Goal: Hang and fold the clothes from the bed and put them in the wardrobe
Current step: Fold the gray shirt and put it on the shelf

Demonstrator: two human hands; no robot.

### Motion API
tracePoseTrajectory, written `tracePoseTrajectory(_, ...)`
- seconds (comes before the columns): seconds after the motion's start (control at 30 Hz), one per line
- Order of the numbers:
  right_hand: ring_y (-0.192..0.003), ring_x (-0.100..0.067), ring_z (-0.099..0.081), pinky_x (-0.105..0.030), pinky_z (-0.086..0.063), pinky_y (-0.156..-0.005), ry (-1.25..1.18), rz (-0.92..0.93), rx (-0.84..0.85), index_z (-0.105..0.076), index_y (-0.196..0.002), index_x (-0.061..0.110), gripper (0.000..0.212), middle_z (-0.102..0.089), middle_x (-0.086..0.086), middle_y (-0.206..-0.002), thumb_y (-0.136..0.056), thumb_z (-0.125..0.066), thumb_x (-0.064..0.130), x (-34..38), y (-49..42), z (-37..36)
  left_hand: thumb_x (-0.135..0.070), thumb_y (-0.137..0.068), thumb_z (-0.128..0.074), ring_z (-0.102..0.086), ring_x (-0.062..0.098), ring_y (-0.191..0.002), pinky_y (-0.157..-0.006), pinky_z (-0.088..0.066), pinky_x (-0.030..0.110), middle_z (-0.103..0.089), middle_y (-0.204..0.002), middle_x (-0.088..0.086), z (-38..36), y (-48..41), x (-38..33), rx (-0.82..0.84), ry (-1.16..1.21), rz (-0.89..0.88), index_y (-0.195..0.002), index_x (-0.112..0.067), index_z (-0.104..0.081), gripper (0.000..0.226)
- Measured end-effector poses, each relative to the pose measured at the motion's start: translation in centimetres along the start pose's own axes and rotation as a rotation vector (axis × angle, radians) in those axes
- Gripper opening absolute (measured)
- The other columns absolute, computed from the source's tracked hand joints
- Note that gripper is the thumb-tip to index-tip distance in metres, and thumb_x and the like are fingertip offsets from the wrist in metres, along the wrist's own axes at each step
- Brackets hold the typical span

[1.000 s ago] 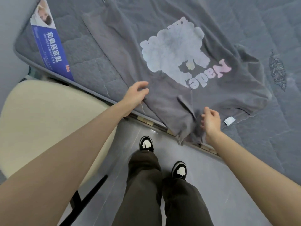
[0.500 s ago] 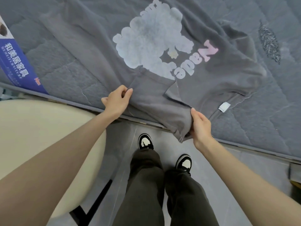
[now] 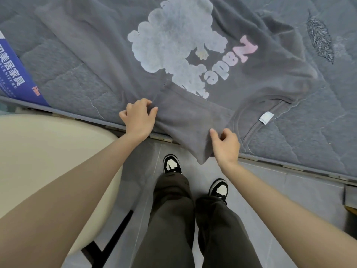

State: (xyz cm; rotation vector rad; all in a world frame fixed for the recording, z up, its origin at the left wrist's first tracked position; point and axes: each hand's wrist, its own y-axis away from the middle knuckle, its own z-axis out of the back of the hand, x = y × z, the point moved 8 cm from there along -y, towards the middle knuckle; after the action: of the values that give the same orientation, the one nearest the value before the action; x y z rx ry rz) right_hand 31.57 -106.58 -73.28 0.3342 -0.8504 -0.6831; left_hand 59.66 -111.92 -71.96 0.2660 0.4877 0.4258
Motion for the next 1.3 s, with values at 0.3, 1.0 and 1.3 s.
tracePoseTrajectory(0.3, -0.075, -0.018, -0.053, -0.033, -0.043, -0.077, -0.087, -0.125, -0.023, -0.050, -0.088, 0.018, 0.019, -0.052, 0.005, -0.066, -0.084, -0.068, 0.020, -2.2, -1.0, 3.2, -0.019, -0.092, -0.057, -0.039, 0.030, -0.110, -0.089, -0.030, 0.037, -0.046, -0.124, 0.007, 0.8, 1.9, -4.6, -0.076, -0.063, -0.288, -0.126, -0.021, -0.054, 0.034)
tracePoseTrajectory(1.0, -0.119, -0.028, -0.038, -0.028, -0.027, -0.097, -0.029, 0.068, -0.387, -0.055, -0.115, 0.010, 0.024, -0.053, -0.011, -0.123, -0.091, -0.052, 0.012, 2.6, -12.2, 18.6, -0.014, -0.097, -0.044, -0.035, 0.029, -0.130, -0.104, -0.030, 0.037, -0.032, -0.148, 0.005, -4.8, -2.5, -26.5, 0.259, 0.057, -0.578, -0.140, -0.014, -0.041, 0.043)
tracePoseTrajectory(1.3, -0.118, -0.024, -0.049, -0.028, -0.033, -0.099, -0.127, 0.104, -0.219, -0.055, -0.120, 0.008, 0.026, -0.057, -0.008, -0.122, -0.096, -0.050, 0.015, 5.5, -23.7, 20.0, -0.031, -0.102, -0.032, -0.013, 0.018, -0.146, -0.114, 0.013, 0.050, -0.030, -0.154, 0.002, -8.4, -10.6, -35.1, 0.102, -0.143, -0.424, -0.147, -0.012, -0.030, 0.049)
